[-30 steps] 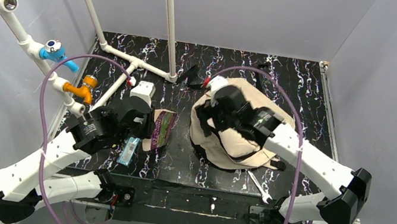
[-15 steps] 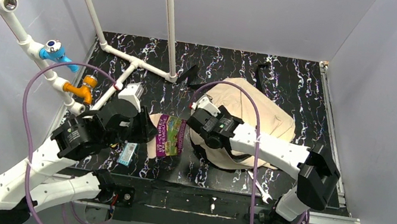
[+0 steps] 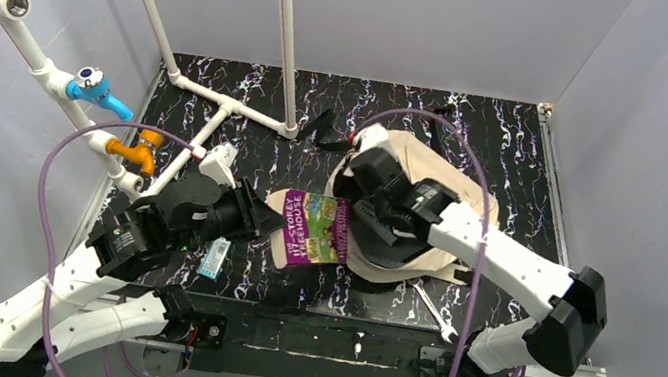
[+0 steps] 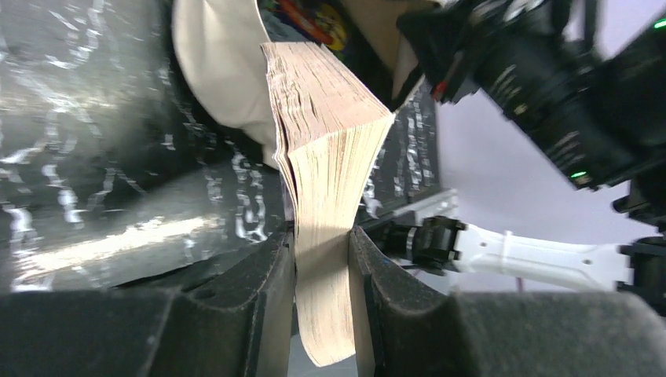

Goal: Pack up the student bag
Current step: Place the book in the student bag.

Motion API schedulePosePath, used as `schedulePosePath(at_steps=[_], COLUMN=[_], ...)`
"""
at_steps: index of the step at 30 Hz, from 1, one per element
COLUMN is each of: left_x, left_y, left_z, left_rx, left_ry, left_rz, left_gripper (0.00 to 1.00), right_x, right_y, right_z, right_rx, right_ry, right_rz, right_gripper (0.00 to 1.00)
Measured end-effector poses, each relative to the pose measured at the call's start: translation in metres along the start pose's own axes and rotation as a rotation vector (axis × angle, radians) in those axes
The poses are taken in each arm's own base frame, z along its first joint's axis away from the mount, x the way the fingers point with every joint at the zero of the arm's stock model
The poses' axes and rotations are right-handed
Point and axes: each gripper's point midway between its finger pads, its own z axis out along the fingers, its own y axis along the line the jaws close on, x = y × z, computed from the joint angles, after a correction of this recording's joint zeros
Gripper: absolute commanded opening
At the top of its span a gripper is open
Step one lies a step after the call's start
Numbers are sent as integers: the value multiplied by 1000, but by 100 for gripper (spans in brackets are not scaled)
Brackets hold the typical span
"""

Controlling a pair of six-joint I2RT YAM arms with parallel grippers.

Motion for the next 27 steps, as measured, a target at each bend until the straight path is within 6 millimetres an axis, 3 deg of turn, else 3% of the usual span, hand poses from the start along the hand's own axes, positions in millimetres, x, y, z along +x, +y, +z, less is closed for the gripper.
schedulePosePath(at_steps=[4, 12, 17, 24, 27], left_x=[10, 33, 17, -28, -30], left_y=[-15, -13, -20, -65, -66], left_z=[23, 83, 85, 66, 73], left_rx=[86, 98, 119, 216, 213], left_ry=[21, 57, 1, -74, -91], left_rz=[-101, -308, -378, -442, -477], left_gripper=[0, 0, 0, 0, 0], right_x=[-38, -39, -39, -43, -44], right_y=[-23, -23, -23, -19, -16], right_z=[-21, -26, -22, -16, -13], right_rx=[-61, -145, -150, -161, -167], right_ry=[-92, -94, -88, -93, -83], right_rz=[124, 167, 171, 193, 237], right_gripper=[1, 1, 1, 1, 1])
